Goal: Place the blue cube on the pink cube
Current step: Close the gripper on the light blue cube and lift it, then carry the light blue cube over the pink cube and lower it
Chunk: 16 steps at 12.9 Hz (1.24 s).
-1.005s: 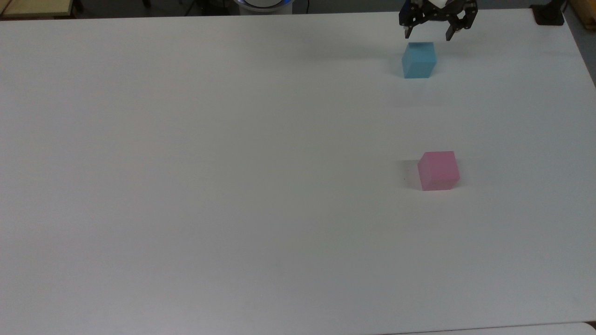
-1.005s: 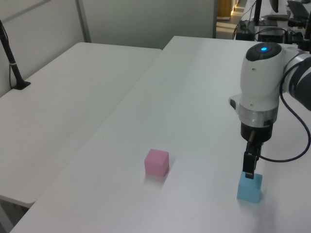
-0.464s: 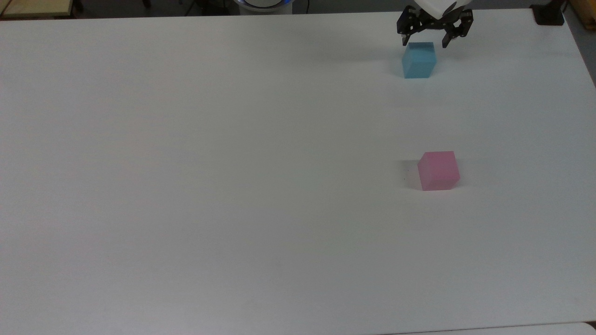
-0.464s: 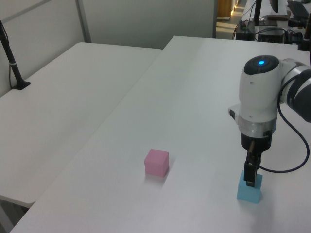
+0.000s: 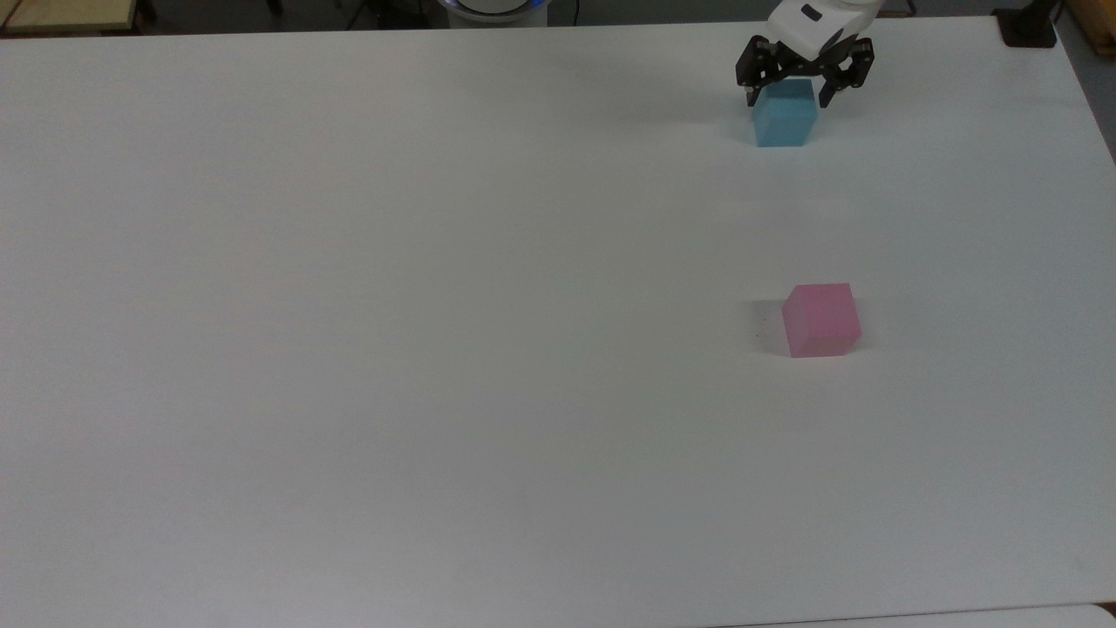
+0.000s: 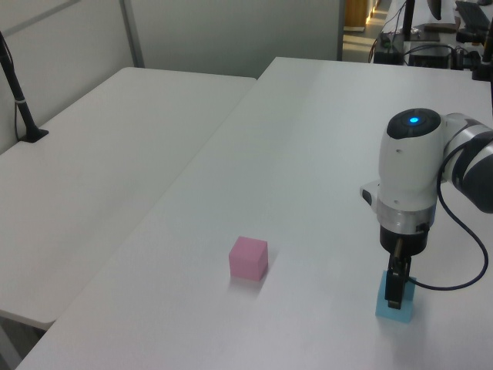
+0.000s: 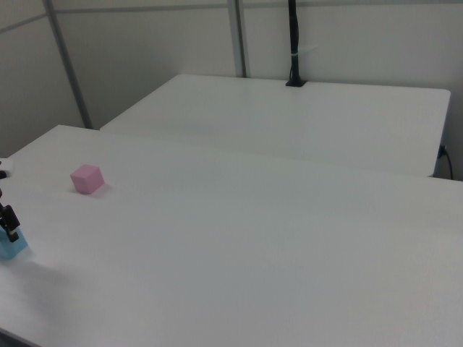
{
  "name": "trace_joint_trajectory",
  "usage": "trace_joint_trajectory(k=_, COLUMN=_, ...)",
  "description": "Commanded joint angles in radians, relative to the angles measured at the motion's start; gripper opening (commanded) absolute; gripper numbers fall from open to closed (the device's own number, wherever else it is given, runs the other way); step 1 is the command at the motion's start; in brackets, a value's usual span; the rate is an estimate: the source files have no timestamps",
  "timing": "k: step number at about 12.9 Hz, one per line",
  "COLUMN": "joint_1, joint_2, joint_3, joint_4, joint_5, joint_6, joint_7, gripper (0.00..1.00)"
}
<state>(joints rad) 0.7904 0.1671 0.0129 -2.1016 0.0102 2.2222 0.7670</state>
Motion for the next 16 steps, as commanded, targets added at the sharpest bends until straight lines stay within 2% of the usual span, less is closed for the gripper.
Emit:
trace_joint_trajectory(k=1, joint_1=0.012, joint_2=0.012, joint_3=-0.005, joint_4=-0.014, joint_5=-0.009, joint_6=0.054, joint_7=-0.015, gripper=0.8)
trace_joint_trajectory(k=3, joint_1=0.013, joint_2=0.028, joint_3=-0.005, joint_4=-0.015, joint_5=-0.009, joint_6=0.086, joint_7=-0.014, gripper=0.4)
trace_joint_trajectory(k=4, joint_1=0.023, joint_2=0.029, joint_3=-0.005, joint_4=-0.015, joint_5=-0.01, joint_6=0.096, joint_7=-0.014, gripper=0.24)
trace_joint_trajectory(k=5, joint_1=0.023, joint_2=0.028, joint_3=-0.005, joint_4=-0.014, joint_5=-0.013, joint_6=0.093, joint_7=-0.015, gripper=0.13)
trace_joint_trajectory(k=8, joint_1=0.023, joint_2=-0.015, joint_3=-0.005, joint_4=0.008, joint_5=-0.015, joint_6=0.019, joint_7=-0.04, gripper=0.12)
trace_joint_trajectory(k=12, joint_1=0.027, joint_2=-0.112, joint_3=-0.004, joint_4=0.243, joint_5=-0.012, joint_6=-0.324, joint_7=-0.054, gripper=0.13)
trace_joint_trajectory(k=14, joint_1=0.029, joint_2=-0.121, joint_3=-0.004, joint_4=0.374, joint_5=-0.012, joint_6=-0.456, joint_7=-0.054, gripper=0.13)
trace_joint_trajectory(k=16, joint_1=0.027, joint_2=-0.121, joint_3=-0.004, joint_4=0.466, joint_5=-0.013, joint_6=-0.532, joint_7=-0.057, gripper=0.13)
